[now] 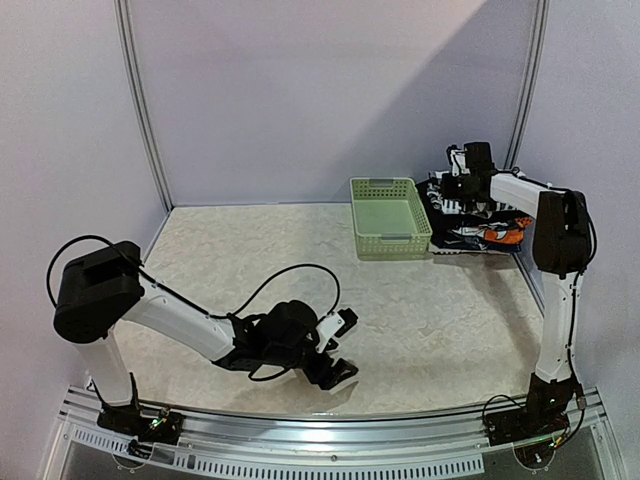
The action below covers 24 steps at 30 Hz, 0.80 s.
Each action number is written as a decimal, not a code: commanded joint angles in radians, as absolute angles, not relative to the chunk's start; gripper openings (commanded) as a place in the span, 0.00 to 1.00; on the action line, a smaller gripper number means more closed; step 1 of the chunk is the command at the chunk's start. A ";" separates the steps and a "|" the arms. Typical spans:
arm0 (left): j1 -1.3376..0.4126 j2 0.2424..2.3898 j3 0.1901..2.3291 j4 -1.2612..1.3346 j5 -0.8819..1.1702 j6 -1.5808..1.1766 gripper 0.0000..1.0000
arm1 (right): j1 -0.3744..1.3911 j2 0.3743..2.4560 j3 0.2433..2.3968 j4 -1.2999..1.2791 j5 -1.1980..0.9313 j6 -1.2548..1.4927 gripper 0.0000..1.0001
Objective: Fold and stack the mixed laundry pile
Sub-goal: Adjust the square-folded shirt at the corner of the board.
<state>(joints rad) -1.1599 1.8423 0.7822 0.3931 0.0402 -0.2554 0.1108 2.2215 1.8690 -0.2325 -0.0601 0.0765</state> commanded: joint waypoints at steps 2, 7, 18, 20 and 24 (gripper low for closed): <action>-1.149 1.854 0.813 0.367 0.037 -0.246 0.86 | 0.070 2.277 1.862 -0.285 -0.122 0.043 0.22; -1.149 1.844 0.807 0.367 0.034 -0.253 0.86 | 0.071 2.193 1.861 -0.301 -0.182 0.059 0.29; -1.150 1.832 0.796 0.373 0.032 -0.259 0.86 | 0.045 1.969 1.765 -0.264 -0.059 0.104 0.54; -1.150 1.830 0.792 0.375 0.033 -0.261 0.86 | 0.013 1.945 1.716 -0.227 -0.059 0.146 0.54; -1.150 1.825 0.778 0.380 0.033 -0.262 0.86 | -0.067 1.922 1.639 -0.162 -0.081 0.204 0.51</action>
